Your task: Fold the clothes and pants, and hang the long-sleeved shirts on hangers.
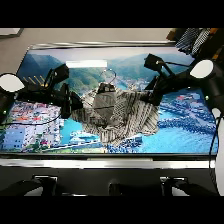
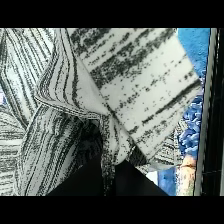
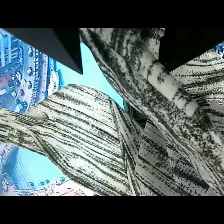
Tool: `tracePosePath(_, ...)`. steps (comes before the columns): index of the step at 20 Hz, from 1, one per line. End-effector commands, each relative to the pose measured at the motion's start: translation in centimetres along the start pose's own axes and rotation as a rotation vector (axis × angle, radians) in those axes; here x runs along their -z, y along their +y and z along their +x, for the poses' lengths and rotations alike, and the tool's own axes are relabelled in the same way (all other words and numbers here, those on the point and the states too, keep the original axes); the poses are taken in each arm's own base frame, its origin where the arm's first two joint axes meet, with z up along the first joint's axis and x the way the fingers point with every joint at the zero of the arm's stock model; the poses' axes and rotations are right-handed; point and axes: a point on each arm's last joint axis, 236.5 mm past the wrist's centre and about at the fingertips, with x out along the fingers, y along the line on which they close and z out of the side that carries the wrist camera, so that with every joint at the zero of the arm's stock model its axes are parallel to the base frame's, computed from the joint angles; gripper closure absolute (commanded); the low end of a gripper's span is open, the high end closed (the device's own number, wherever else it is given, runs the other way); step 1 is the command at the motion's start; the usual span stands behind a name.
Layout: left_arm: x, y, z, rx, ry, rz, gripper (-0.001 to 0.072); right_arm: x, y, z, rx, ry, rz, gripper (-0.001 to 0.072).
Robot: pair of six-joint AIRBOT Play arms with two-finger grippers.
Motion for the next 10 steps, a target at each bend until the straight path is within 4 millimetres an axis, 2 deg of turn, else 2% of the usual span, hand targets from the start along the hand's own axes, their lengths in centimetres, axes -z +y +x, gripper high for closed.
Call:
tracePosePath(1,0.0,0.0,0.0,-0.001,-0.001,0.001,0.0687,-0.1,0.7,1.3,-0.07,-0.025,-0.004,0.0291)
tracePosePath(4,0.0,0.0,0.0,-0.001,-0.001,0.001,0.0687,0.2,2.2,0.9,-0.126,-0.008,-0.018,0.0684)
tracePosePath(6,0.0,0.0,0.0,-0.001,-0.001,0.0,0.0682,0.2,3.0,0.2,-0.139,-0.001,-0.035,0.0689)
tracePosePath(7,-0.1,0.0,0.0,-0.001,-0.001,0.0,0.0647,0.1,3.2,-0.3,-0.133,0.002,-0.044,0.069)
tracePosePath(8,-0.1,0.0,0.0,-0.002,-0.001,0.0,0.0558,0.0,3.3,-0.9,-0.117,0.005,-0.057,0.0691)
tracePosePath(10,-0.2,0.4,0.0,-0.018,-0.007,-0.022,0.0318,-0.4,3.3,-2.4,-0.071,0.009,-0.073,0.0692)
